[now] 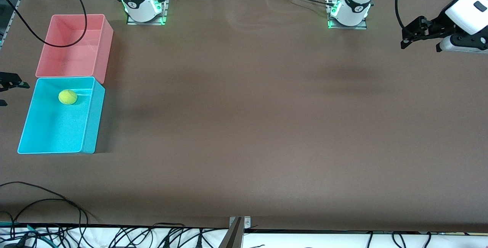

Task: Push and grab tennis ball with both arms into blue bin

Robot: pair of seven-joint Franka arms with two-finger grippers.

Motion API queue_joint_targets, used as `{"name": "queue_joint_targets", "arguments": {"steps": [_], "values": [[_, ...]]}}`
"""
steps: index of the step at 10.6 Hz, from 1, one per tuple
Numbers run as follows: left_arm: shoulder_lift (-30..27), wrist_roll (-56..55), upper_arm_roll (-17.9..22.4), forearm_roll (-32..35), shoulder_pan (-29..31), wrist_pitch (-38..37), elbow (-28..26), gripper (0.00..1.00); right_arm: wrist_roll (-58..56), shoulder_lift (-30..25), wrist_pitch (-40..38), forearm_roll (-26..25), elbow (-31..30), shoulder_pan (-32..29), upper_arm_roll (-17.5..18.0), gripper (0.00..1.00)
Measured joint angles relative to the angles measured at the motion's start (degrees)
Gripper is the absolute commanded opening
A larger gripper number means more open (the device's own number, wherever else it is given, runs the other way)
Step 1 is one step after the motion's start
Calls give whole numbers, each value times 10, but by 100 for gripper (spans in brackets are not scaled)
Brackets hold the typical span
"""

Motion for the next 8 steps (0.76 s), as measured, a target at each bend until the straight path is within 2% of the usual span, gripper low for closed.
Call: {"name": "queue_joint_targets", "arguments": {"steps": [1,2,3,5,8], "values": [[0,0,0,0,0,0,0,100,103,0,-3,-24,0,9,0,100],[0,0,0,0,0,0,0,100,188,0,-4,-77,0,29,2,100],[0,0,0,0,0,0,0,100,237,0,-5,-100,0,56,2,100],[0,0,0,0,0,-1,0,100,273,0,-3,-98,0,80,2,100],[0,0,0,0,0,-1,0,100,291,-1,5,-91,1,80,1,100]]}}
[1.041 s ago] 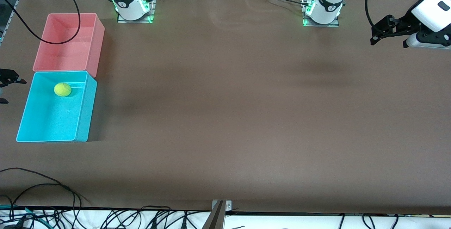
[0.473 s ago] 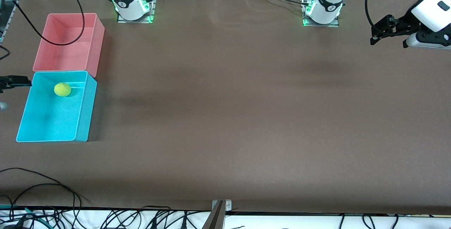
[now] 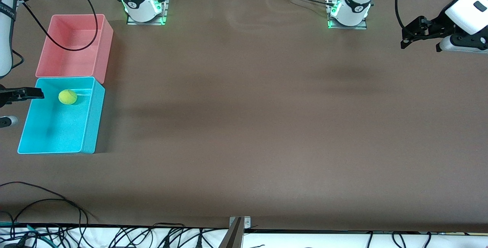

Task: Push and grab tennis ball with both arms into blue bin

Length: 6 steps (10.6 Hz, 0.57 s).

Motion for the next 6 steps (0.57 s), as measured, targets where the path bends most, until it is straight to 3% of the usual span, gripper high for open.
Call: {"name": "queue_joint_targets", "arguments": {"steps": [3,6], "values": [[0,0,0,0,0,0,0,100,89,-5,21,14,-1,0,9,100],[0,0,0,0,0,0,0,100,143,-37,56,96,-17,-1,17,100]]}}
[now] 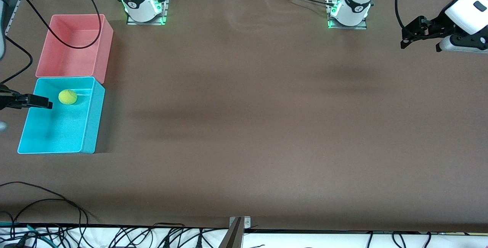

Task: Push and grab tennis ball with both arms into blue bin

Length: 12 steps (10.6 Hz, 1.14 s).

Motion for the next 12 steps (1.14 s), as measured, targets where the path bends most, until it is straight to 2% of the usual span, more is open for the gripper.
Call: {"name": "queue_joint_targets", "arguments": {"steps": [2,5,7,9,12], "values": [[0,0,0,0,0,0,0,100,60,-47,18,15,-37,-1,0,100],[0,0,0,0,0,0,0,100,144,-140,58,17,-143,0,3,100],[0,0,0,0,0,0,1,100,221,-194,106,17,-218,1,37,99],[0,0,-1,0,0,-1,1,100,251,-216,146,16,-266,5,62,100],[0,0,-1,0,0,-1,0,100,252,-223,157,15,-275,5,67,99]]}}
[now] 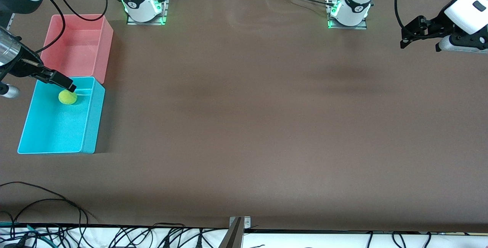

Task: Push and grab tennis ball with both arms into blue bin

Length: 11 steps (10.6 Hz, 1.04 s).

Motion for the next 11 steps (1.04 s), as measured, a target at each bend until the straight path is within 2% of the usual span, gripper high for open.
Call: {"name": "queue_joint_targets", "arguments": {"steps": [5,9,11], "values": [[0,0,-7,0,0,-1,0,100,0,-18,-39,-2,21,0,0,100],[0,0,-9,0,0,-1,0,100,44,-23,-47,7,31,0,0,100],[0,0,-9,0,0,-1,0,100,45,-23,-50,8,32,0,0,96]]}}
